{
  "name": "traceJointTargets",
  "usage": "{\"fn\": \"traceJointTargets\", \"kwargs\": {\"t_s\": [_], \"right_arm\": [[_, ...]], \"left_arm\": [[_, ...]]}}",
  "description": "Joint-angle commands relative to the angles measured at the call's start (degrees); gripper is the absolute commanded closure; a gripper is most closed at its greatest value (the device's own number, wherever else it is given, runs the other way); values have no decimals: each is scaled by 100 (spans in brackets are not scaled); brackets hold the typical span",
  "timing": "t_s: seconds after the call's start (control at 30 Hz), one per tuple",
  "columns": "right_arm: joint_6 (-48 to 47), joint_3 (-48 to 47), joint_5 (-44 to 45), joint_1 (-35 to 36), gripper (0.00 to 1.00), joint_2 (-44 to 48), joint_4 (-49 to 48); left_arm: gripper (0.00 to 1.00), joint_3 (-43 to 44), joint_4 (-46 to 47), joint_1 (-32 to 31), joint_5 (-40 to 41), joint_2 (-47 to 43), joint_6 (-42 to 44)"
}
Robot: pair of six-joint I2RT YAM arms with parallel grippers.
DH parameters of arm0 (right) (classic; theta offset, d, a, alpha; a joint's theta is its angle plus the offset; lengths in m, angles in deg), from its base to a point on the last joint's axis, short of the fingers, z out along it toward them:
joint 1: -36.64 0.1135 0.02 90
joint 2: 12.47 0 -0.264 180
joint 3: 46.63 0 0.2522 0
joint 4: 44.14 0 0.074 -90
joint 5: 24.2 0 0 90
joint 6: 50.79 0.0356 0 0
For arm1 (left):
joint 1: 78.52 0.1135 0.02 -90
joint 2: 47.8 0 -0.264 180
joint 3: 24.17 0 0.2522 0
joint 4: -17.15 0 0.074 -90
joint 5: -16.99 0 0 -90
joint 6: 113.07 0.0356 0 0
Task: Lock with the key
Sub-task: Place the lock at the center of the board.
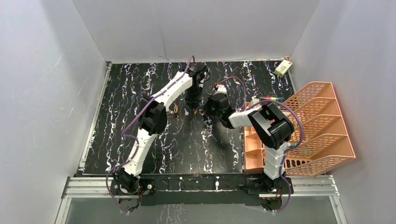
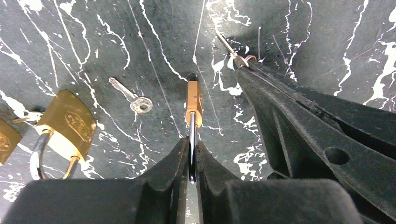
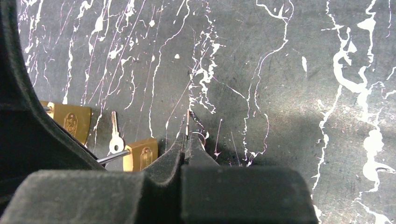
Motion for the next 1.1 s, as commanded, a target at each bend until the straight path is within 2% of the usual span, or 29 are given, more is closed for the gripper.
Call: {"fn": "traceJointTargets", "kwargs": {"t_s": [0.0, 0.33, 0.43, 0.53, 1.07], "right_arm": [[-44, -51, 106, 8, 100, 31, 47], [5, -8, 11, 4, 100, 26, 26], [40, -5, -130, 16, 100, -6, -12], [61, -28, -205, 58, 100, -58, -35], [96, -298, -414, 249, 100, -352, -120]], "left_arm": [[89, 218, -181, -63, -160, 12, -42], [86, 244, -210, -60, -32, -35, -15], [79, 265, -214, -59, 4, -57, -19], [77, 320, -207, -59, 9, -67, -24], [69, 561, -129, -11, 53, -241, -72]]}}
